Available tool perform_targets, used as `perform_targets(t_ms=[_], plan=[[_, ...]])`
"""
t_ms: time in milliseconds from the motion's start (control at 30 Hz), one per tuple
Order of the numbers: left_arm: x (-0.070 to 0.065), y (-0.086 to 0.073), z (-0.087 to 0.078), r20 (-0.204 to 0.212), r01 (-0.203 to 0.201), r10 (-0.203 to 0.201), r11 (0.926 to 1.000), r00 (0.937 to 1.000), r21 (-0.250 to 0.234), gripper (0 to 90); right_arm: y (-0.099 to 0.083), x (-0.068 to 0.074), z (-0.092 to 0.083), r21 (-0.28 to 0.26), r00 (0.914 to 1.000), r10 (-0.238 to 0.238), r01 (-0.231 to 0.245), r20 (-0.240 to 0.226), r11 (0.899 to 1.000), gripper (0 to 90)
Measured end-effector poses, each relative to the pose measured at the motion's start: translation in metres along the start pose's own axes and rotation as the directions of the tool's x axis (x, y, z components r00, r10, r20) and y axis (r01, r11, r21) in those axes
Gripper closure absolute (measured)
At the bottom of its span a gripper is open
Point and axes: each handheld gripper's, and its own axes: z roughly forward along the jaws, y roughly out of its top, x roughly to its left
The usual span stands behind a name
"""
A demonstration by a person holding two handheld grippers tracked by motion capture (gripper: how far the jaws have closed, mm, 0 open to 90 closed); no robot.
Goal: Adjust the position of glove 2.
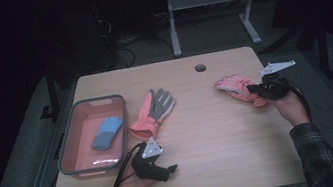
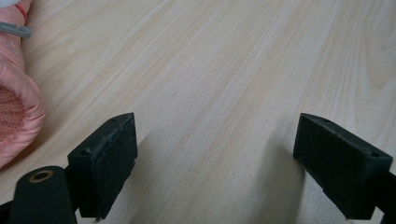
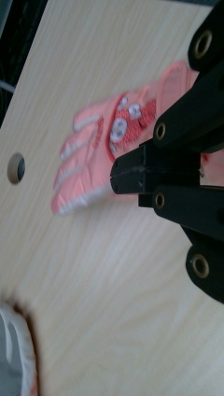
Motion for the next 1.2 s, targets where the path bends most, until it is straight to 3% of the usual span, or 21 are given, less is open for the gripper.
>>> perform_targets(t_ms=[133, 333, 433, 467, 700, 1200], plan=[[0.000, 0.000, 0.000, -0.002, 0.002, -0.002, 1.0000, 1.0000, -0.001, 12.9, 0.004, -0.023, 0.015, 0.036, 0.9991, 0.034, -0.035, 0.024, 0.999, 90.0], [0.000, 0.000, 0.000, -0.002, 0.002, -0.002, 1.0000, 1.0000, -0.002, 13.0, 0.003, -0.040, 0.031, 0.086, 0.9979, 0.053, -0.056, 0.037, 0.995, 90.0], [0.000, -0.001, 0.000, -0.003, 0.003, -0.003, 1.0000, 1.0000, -0.003, 13.0, 0.002, -0.042, 0.039, 0.113, 0.9982, 0.056, -0.058, 0.021, 0.992, 90.0], [0.000, -0.001, -0.001, -0.004, 0.000, 0.000, 1.0000, 1.0000, 0.000, 13.0, 0.000, -0.040, 0.042, 0.137, 0.9979, 0.064, -0.064, 0.001, 0.989, 90.0], [0.000, -0.001, -0.001, -0.005, 0.002, -0.002, 1.0000, 1.0000, 0.001, 13.0, -0.007, -0.026, 0.039, 0.140, 0.9968, 0.064, -0.056, -0.049, 0.989, 90.0], [0.000, -0.001, -0.001, -0.005, 0.002, -0.002, 1.0000, 1.0000, 0.001, 13.0, -0.025, 0.036, 0.011, 0.163, 0.9904, 0.009, 0.014, -0.138, 0.987, 90.0]])
